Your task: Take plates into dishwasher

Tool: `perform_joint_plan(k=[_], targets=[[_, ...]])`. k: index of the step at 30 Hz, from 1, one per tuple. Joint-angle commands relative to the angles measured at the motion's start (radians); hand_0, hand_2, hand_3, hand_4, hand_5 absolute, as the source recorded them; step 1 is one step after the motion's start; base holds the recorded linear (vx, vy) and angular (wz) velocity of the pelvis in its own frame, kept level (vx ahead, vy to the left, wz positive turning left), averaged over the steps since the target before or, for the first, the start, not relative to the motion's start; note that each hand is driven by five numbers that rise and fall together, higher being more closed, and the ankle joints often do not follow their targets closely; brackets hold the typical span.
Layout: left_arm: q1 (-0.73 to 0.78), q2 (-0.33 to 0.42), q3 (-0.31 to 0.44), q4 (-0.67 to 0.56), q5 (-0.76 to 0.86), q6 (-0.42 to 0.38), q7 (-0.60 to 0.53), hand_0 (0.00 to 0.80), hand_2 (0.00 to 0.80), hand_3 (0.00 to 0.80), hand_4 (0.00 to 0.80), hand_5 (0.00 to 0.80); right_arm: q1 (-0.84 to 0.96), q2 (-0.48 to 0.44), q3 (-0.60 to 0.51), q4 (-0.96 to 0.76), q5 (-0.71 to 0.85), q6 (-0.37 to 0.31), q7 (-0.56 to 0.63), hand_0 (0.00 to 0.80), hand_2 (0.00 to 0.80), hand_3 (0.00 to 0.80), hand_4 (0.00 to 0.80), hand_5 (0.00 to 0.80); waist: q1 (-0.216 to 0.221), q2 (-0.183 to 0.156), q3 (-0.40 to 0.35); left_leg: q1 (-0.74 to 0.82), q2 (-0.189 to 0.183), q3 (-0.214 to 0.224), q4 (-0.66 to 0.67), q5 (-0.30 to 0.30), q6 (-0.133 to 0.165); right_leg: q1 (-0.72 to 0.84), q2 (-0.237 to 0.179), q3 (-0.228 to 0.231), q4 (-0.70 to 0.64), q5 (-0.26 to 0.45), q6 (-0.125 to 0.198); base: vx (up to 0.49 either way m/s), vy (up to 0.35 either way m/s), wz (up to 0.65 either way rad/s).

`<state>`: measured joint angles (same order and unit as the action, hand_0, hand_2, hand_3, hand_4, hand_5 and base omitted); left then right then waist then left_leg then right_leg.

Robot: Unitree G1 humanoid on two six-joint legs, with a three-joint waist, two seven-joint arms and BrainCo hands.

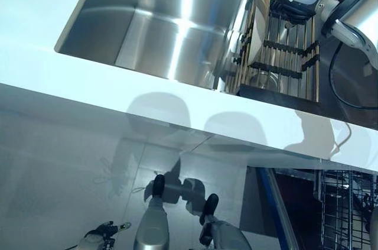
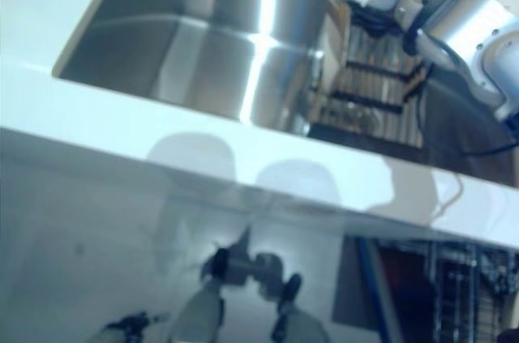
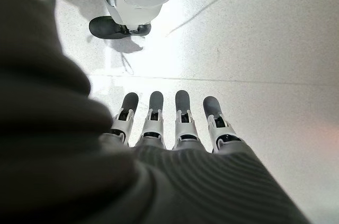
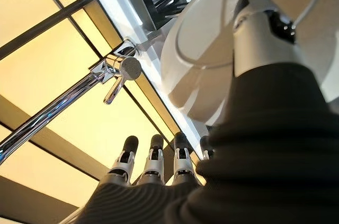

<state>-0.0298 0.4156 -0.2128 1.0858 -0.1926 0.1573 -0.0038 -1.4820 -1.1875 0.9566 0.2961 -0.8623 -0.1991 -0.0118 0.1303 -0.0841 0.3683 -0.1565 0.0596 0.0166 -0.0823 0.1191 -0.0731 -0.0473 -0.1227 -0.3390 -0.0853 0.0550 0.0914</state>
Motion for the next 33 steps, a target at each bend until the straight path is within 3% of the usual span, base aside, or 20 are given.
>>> perform_joint_plan(k=[1,23,33], targets=[[0.004,0.044,-0.004,0.005,-0.048,0.001,0.0,0.0,0.0,0.0,0.0,0.0,-0.124,-0.016,0.041,-0.003,-0.017,0.042,-0.017,0.0,0.0,0.0,0.0,0.0,0.022,-0.025,-0.007,-0.005,0.012,0.007,-0.005,-0.048,0.013,-0.033,-0.009,0.015,0.002,0.037,0.058,0.0,0.0,0.0],[0.009,0.039,0.0,-0.003,-0.063,0.0,-0.01,0.0,0.0,0.0,0.0,0.0,-0.143,0.004,0.053,-0.026,-0.108,0.012,0.017,0.0,0.0,0.0,0.0,0.0,0.03,-0.024,0.018,-0.017,0.008,0.003,-0.005,-0.05,0.017,-0.048,-0.012,0.015,0.007,0.038,0.059,0.0,0.0,0.0],[0.012,0.046,0.011,-0.015,-0.075,0.014,-0.017,0.0,0.0,0.0,0.0,0.0,-0.166,0.005,0.078,-0.061,-0.194,-0.024,0.086,0.0,0.0,0.0,0.0,0.0,0.036,-0.027,0.026,-0.028,0.007,0.003,-0.005,-0.048,0.018,-0.057,-0.011,0.011,0.006,0.04,0.061,0.0,0.0,0.0]])
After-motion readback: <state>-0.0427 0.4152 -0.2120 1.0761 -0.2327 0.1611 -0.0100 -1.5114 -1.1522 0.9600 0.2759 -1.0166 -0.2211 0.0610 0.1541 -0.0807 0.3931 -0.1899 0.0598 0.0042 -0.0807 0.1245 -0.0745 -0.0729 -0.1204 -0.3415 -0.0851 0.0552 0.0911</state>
